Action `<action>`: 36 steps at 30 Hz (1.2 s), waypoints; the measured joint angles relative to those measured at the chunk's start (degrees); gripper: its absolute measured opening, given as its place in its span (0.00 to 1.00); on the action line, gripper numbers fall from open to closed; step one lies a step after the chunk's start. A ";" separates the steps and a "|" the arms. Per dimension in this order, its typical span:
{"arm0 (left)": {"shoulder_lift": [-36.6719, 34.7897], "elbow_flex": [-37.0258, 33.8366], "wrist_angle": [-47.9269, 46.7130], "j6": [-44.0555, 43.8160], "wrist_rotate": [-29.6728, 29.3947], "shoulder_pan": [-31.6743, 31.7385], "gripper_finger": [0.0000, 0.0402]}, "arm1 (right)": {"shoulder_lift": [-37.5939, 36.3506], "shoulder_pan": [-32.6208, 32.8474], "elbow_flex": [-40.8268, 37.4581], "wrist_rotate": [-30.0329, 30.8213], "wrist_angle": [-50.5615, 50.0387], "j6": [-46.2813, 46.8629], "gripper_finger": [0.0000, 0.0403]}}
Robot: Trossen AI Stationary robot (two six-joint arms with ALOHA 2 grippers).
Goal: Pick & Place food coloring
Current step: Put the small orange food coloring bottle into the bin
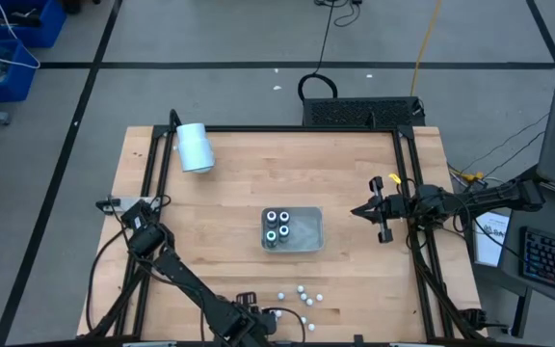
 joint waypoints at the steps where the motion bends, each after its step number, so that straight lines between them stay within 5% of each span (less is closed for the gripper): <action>1: 0.00 0.00 0.00 0.02 -0.01 0.02 0.50 | 0.00 0.01 0.00 0.00 -0.01 0.00 0.00; 19: -0.09 0.00 -0.02 1.99 1.64 0.26 0.20 | 0.00 0.00 0.00 0.00 0.00 -0.24 0.00; 28: -0.11 0.60 -0.86 3.96 3.11 0.33 0.18 | 0.00 0.00 0.00 0.02 0.00 -0.24 0.00; 36: -0.11 12.36 -14.90 10.15 5.70 3.60 0.18 | 0.00 0.00 0.00 0.00 0.00 -0.03 0.00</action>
